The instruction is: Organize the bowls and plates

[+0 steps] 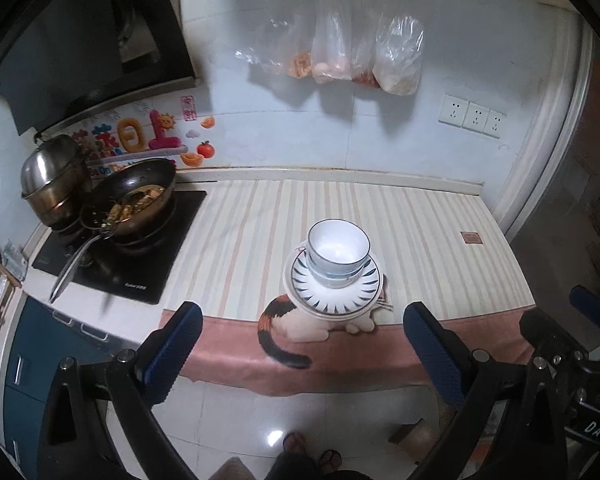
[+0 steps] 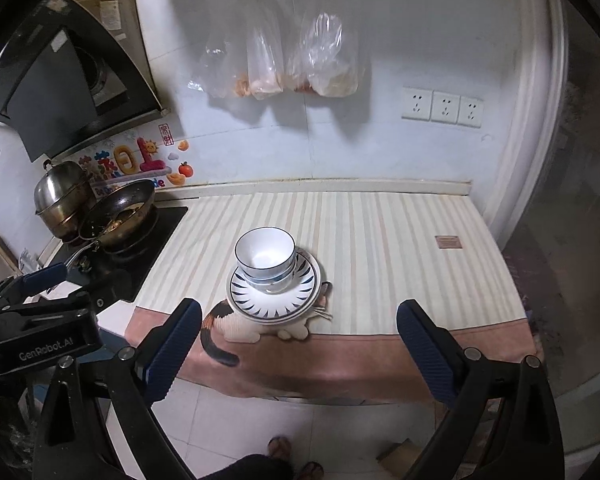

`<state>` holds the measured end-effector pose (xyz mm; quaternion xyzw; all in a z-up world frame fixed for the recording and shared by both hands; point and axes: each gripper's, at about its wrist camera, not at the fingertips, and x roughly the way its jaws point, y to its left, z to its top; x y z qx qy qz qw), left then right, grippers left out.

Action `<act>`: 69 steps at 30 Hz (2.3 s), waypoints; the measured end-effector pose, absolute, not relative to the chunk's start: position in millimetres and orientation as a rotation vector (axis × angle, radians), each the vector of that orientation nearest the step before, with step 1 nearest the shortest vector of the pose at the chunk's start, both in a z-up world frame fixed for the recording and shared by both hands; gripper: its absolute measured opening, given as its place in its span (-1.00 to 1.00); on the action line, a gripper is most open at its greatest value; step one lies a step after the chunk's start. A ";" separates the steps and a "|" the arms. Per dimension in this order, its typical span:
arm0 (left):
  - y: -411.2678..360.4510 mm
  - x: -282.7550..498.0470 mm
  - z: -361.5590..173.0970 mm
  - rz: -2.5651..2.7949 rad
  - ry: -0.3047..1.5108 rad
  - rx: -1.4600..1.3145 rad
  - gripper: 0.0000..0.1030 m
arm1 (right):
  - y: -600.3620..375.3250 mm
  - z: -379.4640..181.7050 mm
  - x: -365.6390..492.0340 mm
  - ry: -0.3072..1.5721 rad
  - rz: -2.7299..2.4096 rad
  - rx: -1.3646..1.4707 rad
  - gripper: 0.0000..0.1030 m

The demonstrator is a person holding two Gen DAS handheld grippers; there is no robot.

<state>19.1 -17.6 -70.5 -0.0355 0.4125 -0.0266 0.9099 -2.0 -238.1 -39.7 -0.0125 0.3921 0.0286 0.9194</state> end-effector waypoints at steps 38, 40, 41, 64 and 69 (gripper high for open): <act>16.7 -65.6 -56.4 -0.031 0.810 -0.050 1.00 | -200.0 -14.5 -86.8 0.747 0.000 -0.037 0.96; 18.2 -67.1 -55.7 -0.027 0.811 -0.056 1.00 | -197.8 -14.9 -86.8 0.747 0.001 -0.038 0.96; 18.8 -67.0 -55.7 -0.028 0.812 -0.056 1.00 | -197.3 -14.9 -87.1 0.746 0.000 -0.040 0.96; 18.0 -63.5 -56.5 -0.029 0.830 -0.076 1.00 | -194.8 -18.7 -78.8 0.762 0.007 -0.046 0.96; 10.6 -62.8 -56.5 -0.024 0.835 -0.084 1.00 | -198.9 -18.9 -76.9 0.764 0.006 -0.047 0.96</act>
